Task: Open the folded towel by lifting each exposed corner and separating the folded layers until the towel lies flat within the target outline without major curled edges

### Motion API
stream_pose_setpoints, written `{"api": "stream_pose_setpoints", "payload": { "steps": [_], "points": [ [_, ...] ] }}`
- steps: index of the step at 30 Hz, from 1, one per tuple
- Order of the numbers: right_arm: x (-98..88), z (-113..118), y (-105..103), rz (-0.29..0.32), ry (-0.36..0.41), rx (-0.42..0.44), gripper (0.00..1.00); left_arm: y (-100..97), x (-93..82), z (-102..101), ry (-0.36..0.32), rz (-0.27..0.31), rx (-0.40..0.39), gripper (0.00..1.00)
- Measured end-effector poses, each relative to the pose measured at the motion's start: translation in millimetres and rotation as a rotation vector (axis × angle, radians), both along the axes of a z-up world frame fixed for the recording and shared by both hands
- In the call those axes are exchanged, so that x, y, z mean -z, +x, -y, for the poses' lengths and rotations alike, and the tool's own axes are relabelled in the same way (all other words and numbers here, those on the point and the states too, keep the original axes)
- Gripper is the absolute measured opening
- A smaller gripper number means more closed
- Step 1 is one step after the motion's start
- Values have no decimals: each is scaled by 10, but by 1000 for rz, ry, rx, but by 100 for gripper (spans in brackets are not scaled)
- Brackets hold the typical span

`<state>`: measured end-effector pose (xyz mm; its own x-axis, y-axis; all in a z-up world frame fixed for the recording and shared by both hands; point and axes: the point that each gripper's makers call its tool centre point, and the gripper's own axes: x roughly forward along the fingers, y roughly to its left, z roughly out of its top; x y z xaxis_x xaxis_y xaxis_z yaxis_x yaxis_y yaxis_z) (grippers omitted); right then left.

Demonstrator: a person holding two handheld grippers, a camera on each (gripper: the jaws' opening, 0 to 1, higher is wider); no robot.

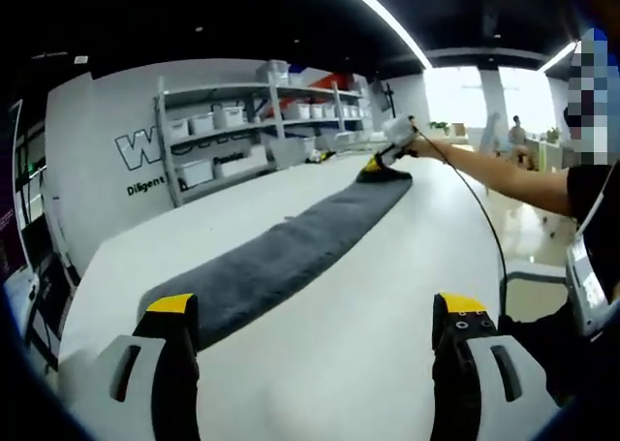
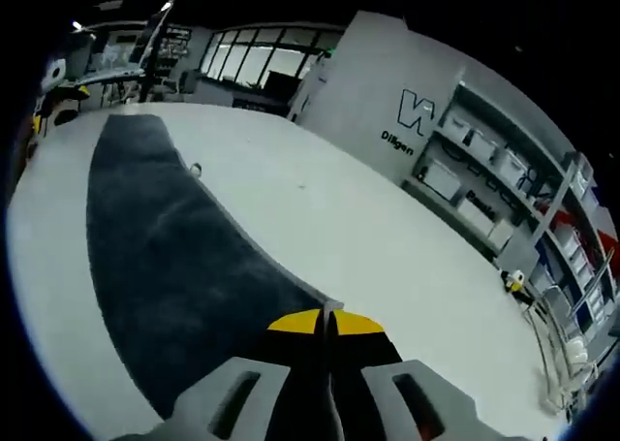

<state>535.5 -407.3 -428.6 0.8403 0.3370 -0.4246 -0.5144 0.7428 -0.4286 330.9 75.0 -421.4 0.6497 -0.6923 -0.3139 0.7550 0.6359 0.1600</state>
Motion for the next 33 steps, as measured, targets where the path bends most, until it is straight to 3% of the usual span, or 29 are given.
{"api": "stream_pose_setpoints", "payload": {
  "steps": [5,8,13,16,19,23,29,33],
  "points": [
    [-251,-68,-259,86,-22,-85,0,-56,-42,67,-11,10,11,98],
    [-358,-199,-470,126,11,-172,0,-86,-18,112,-3,7,23,98],
    [-307,-242,-723,121,17,-236,0,-125,16,141,19,-5,37,98],
    [-312,-288,-887,122,94,-299,0,-134,-26,150,11,-4,42,98],
    [-289,-294,-1003,113,117,-328,0,-143,-55,159,8,4,41,98],
    [-265,-446,-1340,78,159,-446,0,-174,-93,173,8,14,44,98],
    [-207,-472,-1595,-9,192,-528,0,-175,-158,187,-17,34,42,98],
    [62,-389,-1666,-120,111,-524,0,-197,-141,223,-9,31,55,98]
  ]
}}
